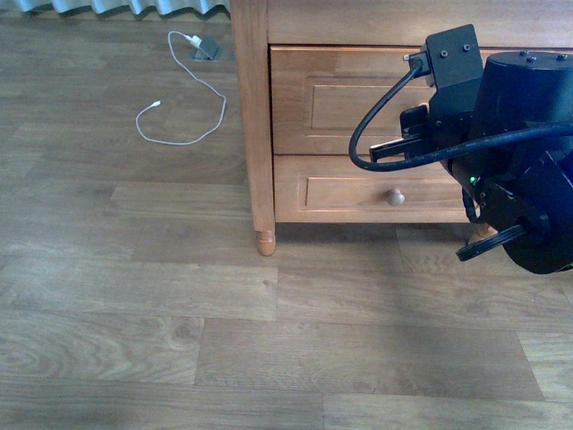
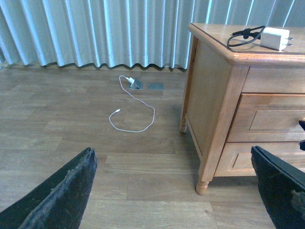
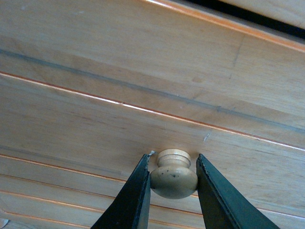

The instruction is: Put charger into drawer

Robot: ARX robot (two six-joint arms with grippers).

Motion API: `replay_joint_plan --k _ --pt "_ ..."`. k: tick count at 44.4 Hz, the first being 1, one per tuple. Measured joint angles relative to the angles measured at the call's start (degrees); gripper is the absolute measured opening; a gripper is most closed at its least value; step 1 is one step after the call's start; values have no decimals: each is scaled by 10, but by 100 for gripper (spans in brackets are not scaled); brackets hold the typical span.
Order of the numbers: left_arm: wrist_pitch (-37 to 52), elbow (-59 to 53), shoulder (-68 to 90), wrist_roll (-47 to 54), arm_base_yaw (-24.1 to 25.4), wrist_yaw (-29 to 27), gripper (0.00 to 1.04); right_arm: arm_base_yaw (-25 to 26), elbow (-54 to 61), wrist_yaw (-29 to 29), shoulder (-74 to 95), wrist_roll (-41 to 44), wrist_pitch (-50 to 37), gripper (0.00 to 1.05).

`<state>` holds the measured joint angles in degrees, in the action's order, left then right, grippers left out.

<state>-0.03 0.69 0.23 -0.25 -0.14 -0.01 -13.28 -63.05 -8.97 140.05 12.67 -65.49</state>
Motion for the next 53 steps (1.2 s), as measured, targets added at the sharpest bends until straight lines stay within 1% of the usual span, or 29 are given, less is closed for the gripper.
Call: replay_joint_plan --k 13,19,25,35,37,44,45,48,53 --pt "0 0 0 0 0 0 99 0 4 5 -1 -3 4 23" --pt "0 0 0 0 0 0 99 1 23 15 -11 -9 5 23" --pt "0 0 0 0 0 0 99 1 70 22 -37 -16 1 23" --pt "0 0 0 0 0 0 99 11 174 49 -105 -27 16 23" --pt "0 0 0 0 0 0 99 19 214 64 -137 -31 30 23" --pt "0 0 0 0 0 0 99 43 299 116 -204 -35 59 22" --pt "0 0 0 0 0 0 99 67 400 162 -273 -29 58 21" --pt "0 0 0 0 0 0 99 71 418 171 -297 -28 74 21" --pt "0 0 0 0 0 0 99 80 456 168 -347 -43 105 45"
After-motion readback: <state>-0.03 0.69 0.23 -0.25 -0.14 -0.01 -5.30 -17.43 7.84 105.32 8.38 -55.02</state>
